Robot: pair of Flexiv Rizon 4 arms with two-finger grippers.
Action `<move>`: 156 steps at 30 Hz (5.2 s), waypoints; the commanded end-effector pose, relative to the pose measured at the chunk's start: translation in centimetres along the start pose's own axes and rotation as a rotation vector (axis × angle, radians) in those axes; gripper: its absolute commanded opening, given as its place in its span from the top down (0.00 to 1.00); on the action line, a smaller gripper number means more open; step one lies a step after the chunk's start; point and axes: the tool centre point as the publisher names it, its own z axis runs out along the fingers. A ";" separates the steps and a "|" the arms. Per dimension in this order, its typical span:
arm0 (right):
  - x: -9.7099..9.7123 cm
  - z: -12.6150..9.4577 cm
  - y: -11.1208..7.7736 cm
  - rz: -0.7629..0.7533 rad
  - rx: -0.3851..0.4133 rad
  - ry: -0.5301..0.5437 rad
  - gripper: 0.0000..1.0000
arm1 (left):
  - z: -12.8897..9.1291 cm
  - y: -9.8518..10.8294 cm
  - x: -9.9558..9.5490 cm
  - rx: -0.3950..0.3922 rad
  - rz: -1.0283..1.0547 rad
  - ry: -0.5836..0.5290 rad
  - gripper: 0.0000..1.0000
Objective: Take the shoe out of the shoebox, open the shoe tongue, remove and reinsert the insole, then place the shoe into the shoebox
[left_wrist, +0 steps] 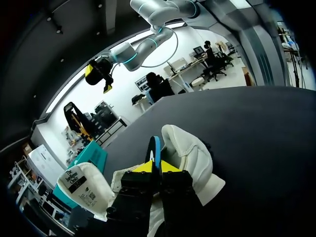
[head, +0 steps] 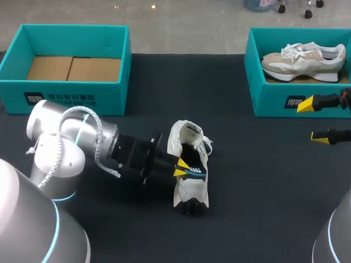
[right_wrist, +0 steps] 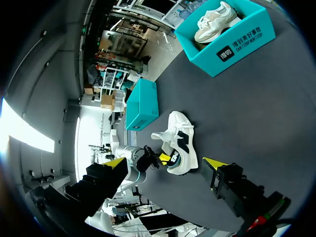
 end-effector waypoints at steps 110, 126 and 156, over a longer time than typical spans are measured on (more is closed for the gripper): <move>0.0 0.1 -0.1 0.002 -0.001 -0.004 0.00 | 1.3 1.5 1.3 -0.341 0.338 0.956 1.00; 0.0 0.1 -0.1 0.002 -0.001 -0.004 0.00 | 2.0 0.5 -0.5 -0.356 0.401 0.892 1.00; 0.0 0.1 -0.1 0.002 -0.001 -0.004 0.00 | 2.1 1.1 0.7 -0.422 0.409 0.915 1.00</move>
